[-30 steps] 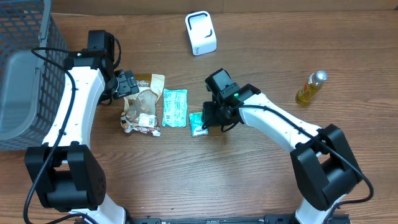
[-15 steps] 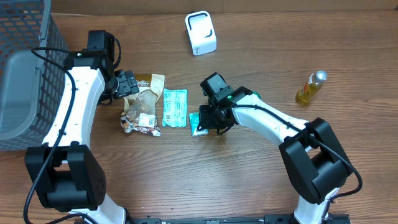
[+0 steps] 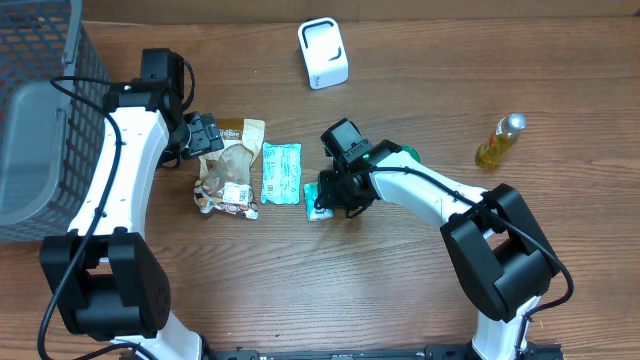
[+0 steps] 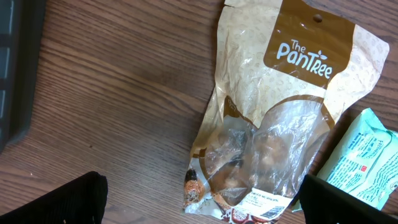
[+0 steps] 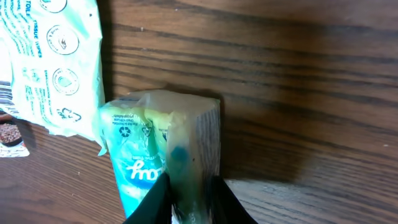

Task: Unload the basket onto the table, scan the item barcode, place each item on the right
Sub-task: 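Lift the Kleenex pack and carry it up toward the white scanner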

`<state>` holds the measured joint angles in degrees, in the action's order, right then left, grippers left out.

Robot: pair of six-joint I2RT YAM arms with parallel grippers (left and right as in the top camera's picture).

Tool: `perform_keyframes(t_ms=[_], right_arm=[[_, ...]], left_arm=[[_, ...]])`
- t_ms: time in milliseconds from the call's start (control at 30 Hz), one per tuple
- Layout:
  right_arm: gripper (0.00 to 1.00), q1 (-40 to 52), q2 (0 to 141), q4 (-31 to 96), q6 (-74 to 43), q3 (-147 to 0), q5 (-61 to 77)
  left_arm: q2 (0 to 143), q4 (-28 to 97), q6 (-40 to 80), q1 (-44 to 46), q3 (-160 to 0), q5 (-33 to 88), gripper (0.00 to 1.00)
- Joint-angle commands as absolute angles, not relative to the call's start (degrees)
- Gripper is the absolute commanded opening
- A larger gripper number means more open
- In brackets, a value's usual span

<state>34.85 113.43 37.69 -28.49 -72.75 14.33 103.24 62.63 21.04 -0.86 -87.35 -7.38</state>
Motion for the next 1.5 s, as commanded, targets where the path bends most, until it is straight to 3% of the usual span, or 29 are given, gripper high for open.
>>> perform_keyframes(t_ms=[0,67,200,800,1300,1467], right_arm=[[0.10,34.7,115.2,38.0,-28.5,-72.4,15.1],[0.04,34.5,115.2,38.2,-28.5,-72.4,15.3],[0.04,33.2,115.0,38.2,-26.3,-72.4,21.3],[0.04,27.2,106.3,36.1,1.2,-72.4,89.3],[0.04,27.2,106.3,36.4,1.8,-72.4,89.9],[0.04,27.2,106.3,36.2,1.8,-72.4,78.2]], left_arm=[[103.8,62.7,21.4,-1.1,-87.0,-7.9,1.00],[103.8,62.7,21.4,-1.1,-87.0,-7.9,1.00],[103.8,62.7,21.4,-1.1,-87.0,-7.9,1.00],[103.8,62.7,21.4,-1.1,-87.0,-7.9,1.00],[103.8,62.7,21.4,-1.1,-87.0,-7.9,1.00],[103.8,62.7,21.4,-1.1,-87.0,-7.9,0.99]])
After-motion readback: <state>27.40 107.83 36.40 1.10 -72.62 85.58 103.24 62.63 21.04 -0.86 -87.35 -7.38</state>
